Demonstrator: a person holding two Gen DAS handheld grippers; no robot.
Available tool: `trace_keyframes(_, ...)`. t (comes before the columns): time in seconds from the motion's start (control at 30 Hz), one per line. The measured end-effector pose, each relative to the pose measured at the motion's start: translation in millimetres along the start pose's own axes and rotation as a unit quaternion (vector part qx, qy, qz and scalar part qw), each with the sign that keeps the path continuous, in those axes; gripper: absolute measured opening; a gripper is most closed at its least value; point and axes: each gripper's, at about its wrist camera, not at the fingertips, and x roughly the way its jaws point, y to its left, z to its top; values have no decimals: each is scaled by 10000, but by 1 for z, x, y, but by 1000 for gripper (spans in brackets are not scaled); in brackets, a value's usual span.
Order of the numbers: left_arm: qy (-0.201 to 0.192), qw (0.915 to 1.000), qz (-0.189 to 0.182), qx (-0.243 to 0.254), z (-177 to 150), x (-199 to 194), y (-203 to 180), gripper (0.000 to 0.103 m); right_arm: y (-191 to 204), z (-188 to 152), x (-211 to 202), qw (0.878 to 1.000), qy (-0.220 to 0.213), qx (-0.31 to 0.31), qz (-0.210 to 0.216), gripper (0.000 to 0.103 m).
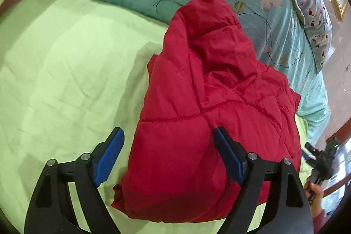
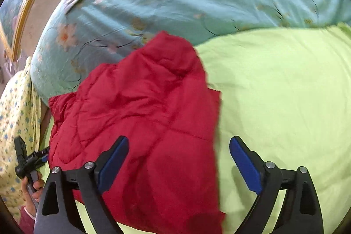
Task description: Fold large clothes
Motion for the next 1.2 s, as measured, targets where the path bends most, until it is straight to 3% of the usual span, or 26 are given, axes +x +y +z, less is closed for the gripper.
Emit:
trace_keyframes(0.23,242,9977,-524,-367,2,15,10,89,-22,-10,31,9961,456,565,508,95)
trace_keyframes(0.4,423,9937,-801,-655,-2,28,15,102,-27,-16,53,9896,652,886,922,100)
trace_keyframes(0.63,571,9900,-1078,-705,-6,42,3,103,-15,-19,70,9840,840,936,1262,100)
trace_keyframes(0.7,610,9907,-1093,-537,-7,41,-4,96,-12,-20,72,9827,902,948,1312,96)
trace_keyframes(0.8,539,9928,-1045,-216,-6,32,-13,76,-8,-21,70,9827,933,895,1327,82)
trace_keyframes(0.9,468,9932,-1062,-116,-7,21,-16,63,-4,-21,63,9832,921,826,1342,66)
trace_keyframes(1.03,340,9938,-1056,2,-10,0,-23,56,2,-20,50,9842,843,807,1331,51)
trace_keyframes(1.2,221,9926,-1188,134,-24,-37,-32,52,12,-25,23,9841,811,770,1379,45)
